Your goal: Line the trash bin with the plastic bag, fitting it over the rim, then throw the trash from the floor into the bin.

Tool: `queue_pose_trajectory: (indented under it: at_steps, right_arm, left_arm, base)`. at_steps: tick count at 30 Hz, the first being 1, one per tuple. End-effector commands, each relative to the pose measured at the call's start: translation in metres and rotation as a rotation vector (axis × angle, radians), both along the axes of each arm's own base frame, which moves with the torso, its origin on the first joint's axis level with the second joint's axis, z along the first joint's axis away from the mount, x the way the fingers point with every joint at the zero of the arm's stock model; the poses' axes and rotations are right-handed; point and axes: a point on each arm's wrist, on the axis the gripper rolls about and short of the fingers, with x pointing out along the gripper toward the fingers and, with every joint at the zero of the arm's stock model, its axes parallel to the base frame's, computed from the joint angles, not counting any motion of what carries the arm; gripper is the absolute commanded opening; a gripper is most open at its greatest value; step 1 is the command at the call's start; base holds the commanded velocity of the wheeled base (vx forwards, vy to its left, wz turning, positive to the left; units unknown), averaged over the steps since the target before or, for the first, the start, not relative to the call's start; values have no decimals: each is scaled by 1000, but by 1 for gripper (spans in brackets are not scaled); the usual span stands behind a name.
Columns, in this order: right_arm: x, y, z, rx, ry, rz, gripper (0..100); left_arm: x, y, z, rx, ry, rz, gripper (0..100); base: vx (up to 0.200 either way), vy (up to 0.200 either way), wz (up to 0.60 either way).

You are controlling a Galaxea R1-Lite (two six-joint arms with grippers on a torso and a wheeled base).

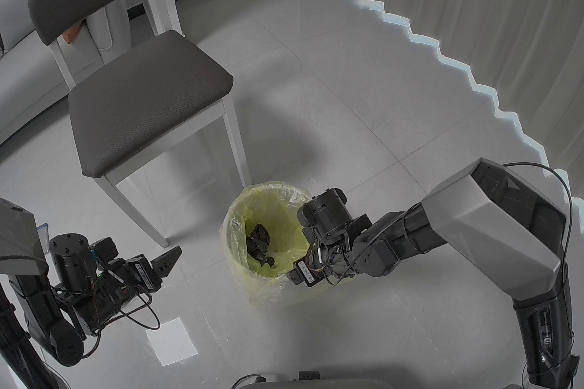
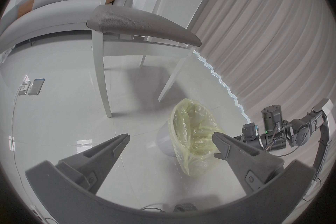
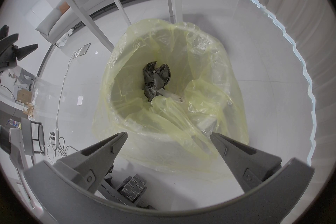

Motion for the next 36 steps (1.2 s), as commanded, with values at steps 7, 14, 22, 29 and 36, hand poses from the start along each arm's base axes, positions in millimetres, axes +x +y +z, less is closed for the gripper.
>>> queue_pose_trajectory:
  at_steps: [7, 14, 22, 29, 36]
  right_arm:
    - [23, -12, -42, -24, 55, -48, 100]
    - [31, -5, -50, -7, 48, -37, 100]
    - [25, -2, -21, 21, 19, -25, 100]
    - [20, -3, 7, 48, -21, -13, 100]
    - [5, -9, 23, 44, -18, -2, 100]
  left_arm:
    - [2, 0, 4, -3, -31, 0, 100]
    - [4, 0, 3, -3, -33, 3, 100]
    - [10, -2, 5, -8, -54, 0, 100]
    - [9, -2, 7, -7, -60, -2, 100]
    - [15, -6, 7, -6, -75, -15, 100]
  base:
    - [0, 0, 0]
    - [0, 0, 0]
    - [0, 0, 0]
    - [0, 0, 0]
    - [0, 0, 0]
